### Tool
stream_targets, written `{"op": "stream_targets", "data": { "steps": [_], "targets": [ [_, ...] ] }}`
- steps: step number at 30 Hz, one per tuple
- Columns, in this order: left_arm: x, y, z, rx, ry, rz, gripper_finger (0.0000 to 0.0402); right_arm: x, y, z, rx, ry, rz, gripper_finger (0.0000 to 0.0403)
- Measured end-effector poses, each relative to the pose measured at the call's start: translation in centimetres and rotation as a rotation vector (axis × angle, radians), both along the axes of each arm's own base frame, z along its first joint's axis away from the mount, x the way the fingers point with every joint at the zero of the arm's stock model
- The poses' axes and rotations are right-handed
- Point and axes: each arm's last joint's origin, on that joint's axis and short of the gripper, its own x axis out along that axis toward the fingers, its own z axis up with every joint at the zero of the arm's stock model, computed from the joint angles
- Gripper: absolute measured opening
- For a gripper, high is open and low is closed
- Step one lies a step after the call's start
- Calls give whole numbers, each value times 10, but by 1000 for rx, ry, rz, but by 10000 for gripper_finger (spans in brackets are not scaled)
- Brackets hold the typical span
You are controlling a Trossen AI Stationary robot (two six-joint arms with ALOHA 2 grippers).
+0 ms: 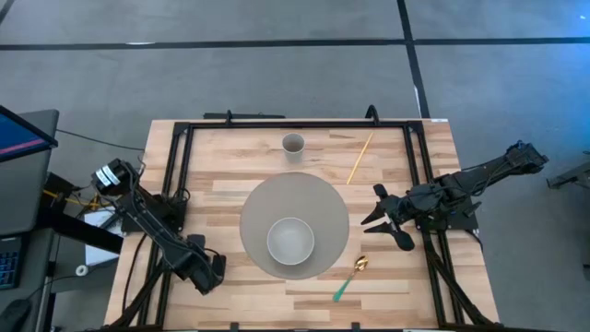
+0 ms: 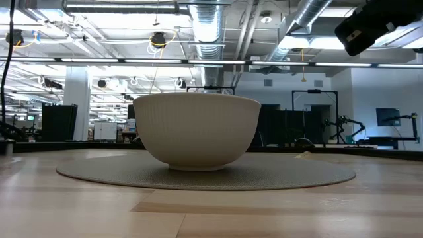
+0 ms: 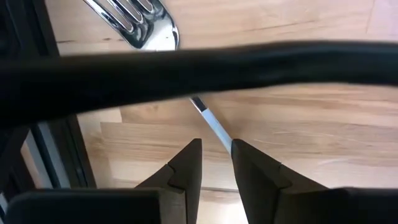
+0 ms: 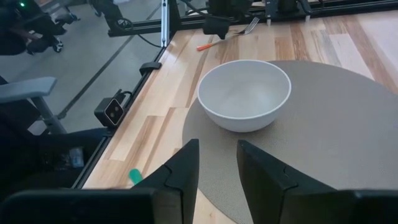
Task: Pick & Place Utensil
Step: Put the orange fork in the white bowl on the gray placemat
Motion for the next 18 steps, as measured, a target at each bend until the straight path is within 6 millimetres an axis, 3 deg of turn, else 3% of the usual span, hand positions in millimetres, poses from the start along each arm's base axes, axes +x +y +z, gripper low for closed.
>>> {"op": "stream_targets", "data": {
  "steps": [6, 18],
  "targets": [
    [-2, 3, -3, 14, 1, -8, 88, 0, 0, 0, 1, 1, 0, 103],
    [-3, 9, 17, -14, -153, 2, 72, 0, 0, 0, 1, 1, 0, 103]
  ]
}}
